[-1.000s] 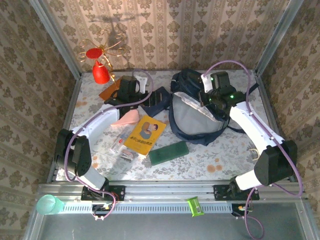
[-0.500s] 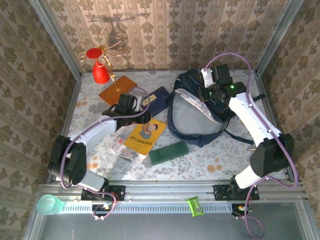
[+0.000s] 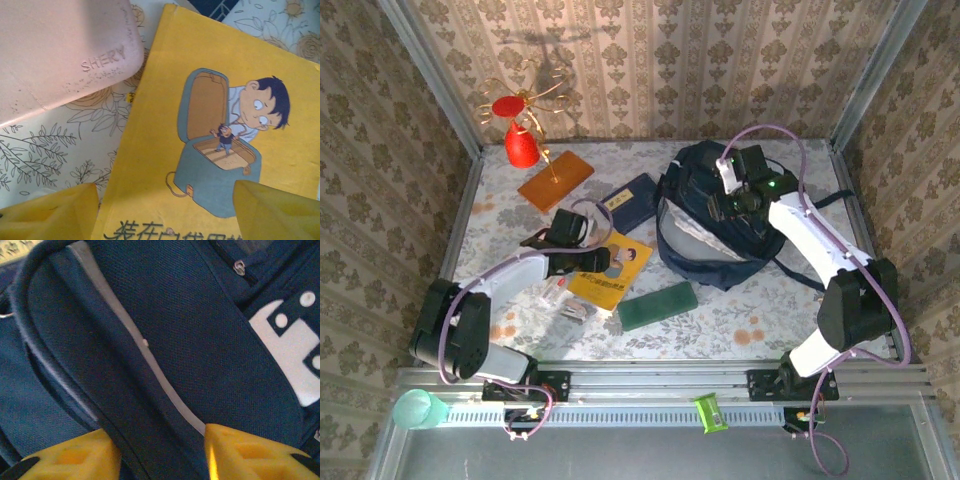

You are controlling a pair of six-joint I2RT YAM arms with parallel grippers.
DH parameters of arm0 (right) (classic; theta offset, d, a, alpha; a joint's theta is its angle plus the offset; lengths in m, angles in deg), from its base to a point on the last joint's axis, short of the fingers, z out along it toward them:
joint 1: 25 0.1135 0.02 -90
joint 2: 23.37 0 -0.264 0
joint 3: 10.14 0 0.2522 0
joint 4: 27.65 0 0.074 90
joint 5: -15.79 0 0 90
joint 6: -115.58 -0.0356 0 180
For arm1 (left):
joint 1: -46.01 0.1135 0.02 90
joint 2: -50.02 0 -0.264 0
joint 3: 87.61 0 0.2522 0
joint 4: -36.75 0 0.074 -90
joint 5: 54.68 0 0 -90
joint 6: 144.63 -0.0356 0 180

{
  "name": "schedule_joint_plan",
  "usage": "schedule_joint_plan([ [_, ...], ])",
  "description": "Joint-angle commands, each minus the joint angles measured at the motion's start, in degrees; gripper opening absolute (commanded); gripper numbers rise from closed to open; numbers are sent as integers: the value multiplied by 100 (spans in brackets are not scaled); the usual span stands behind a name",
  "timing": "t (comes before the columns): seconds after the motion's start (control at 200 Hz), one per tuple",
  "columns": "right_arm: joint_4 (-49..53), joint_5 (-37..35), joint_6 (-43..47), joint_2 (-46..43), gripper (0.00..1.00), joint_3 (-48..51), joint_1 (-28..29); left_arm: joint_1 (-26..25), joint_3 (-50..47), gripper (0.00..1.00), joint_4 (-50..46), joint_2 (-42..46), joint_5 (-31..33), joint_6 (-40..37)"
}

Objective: Pack the student bag

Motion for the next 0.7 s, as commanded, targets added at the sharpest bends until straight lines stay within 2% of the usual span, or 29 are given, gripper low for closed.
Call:
schedule_joint_plan([
  [0.0,-230,-521,-212,-520,56,93,358,106,202,72,156,-290,-331,-8],
  [0.18,-938,580,-1519,-686,75,820,1559,200,400,71,258,-752,-388,-61],
  [0.325,-1440,418,-2373,-388,79,1234,2517,216,414,72,385,-884,-429,-86],
  [0.505,-2099,528,-3607,224,79,1352,2856,221,502,71,327,-1100,-492,-234],
  [0.695,-2724,596,-4527,902,76,1363,2899,223,436,71,303,-1125,-573,-242],
])
